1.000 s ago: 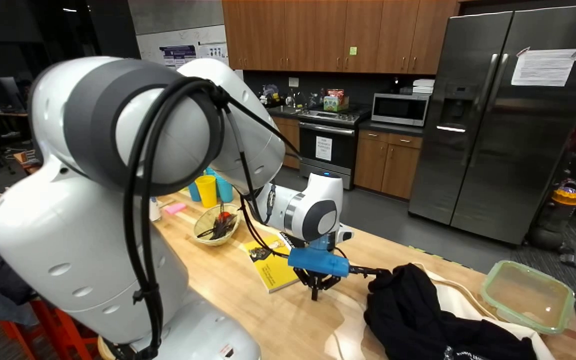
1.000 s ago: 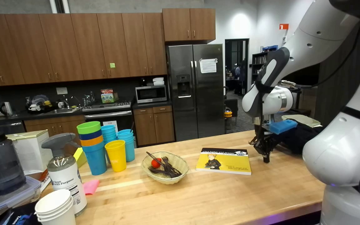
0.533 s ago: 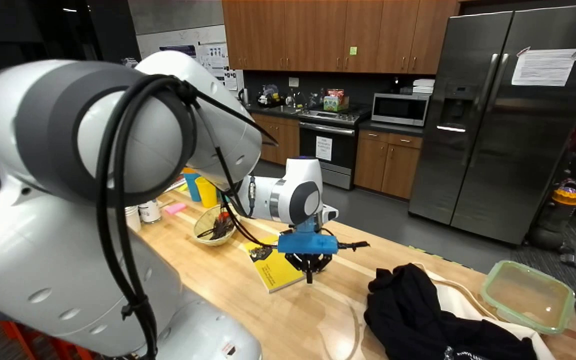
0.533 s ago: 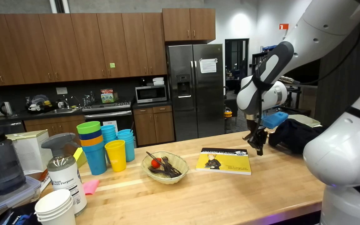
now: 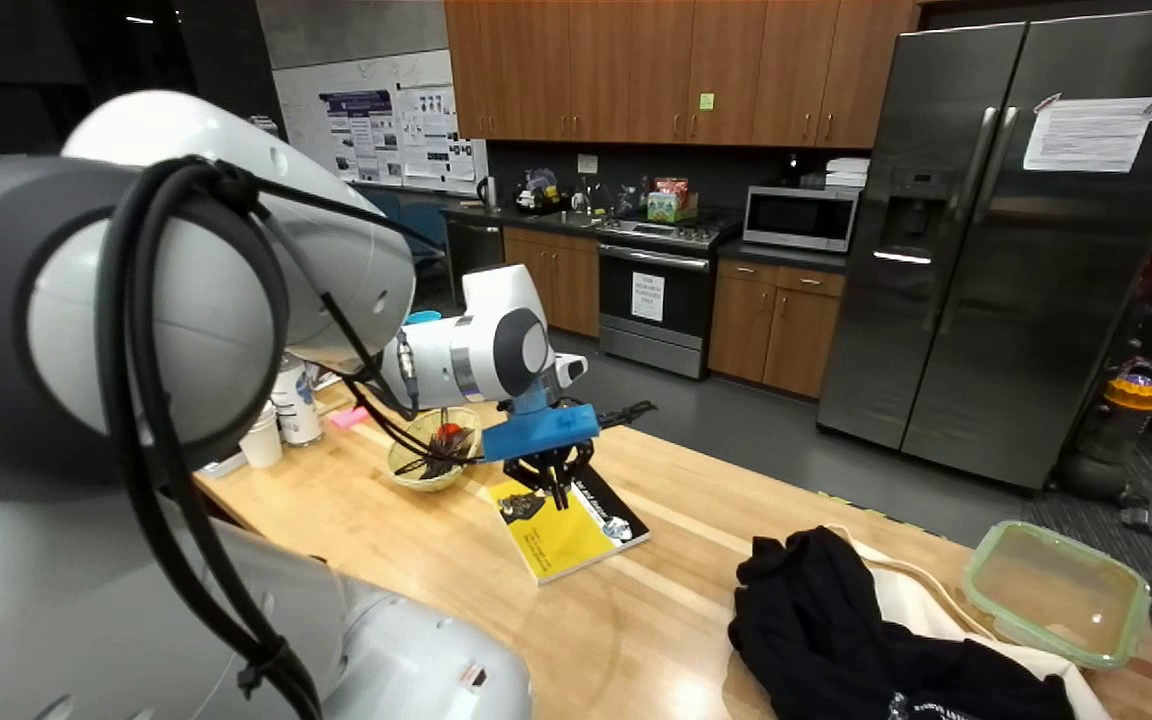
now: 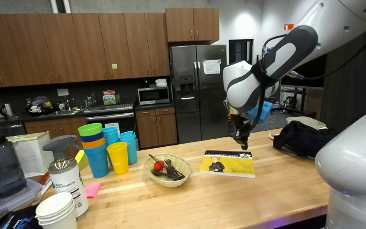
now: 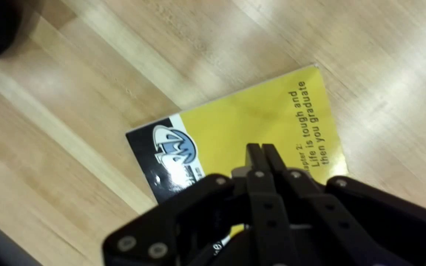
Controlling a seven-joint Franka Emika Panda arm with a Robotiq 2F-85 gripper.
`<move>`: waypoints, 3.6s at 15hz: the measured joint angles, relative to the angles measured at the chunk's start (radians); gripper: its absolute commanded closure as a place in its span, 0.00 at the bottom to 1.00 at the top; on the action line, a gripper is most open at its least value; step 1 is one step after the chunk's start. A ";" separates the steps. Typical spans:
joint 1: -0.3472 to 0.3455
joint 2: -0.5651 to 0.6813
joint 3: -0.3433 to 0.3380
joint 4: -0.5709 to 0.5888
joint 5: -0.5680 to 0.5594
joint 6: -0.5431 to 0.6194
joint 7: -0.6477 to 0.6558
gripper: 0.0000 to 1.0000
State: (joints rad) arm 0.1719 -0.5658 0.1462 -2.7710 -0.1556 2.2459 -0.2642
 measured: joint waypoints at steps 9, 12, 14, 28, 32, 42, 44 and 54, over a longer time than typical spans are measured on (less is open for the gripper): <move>0.131 0.012 0.176 0.129 -0.163 -0.084 -0.004 0.02; 0.156 0.062 0.221 0.204 -0.234 -0.121 -0.014 0.00; 0.168 0.099 0.245 0.253 -0.276 -0.144 -0.026 0.00; 0.250 0.426 0.339 0.630 -0.305 -0.331 -0.155 0.00; 0.254 0.444 0.338 0.655 -0.294 -0.344 -0.162 0.00; 0.254 0.445 0.338 0.655 -0.294 -0.345 -0.163 0.00; 0.255 0.446 0.338 0.654 -0.294 -0.344 -0.162 0.00; 0.357 0.575 0.410 0.711 -0.294 -0.171 -0.162 0.00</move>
State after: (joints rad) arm 0.5292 0.0094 0.5564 -2.0601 -0.4497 2.0746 -0.4267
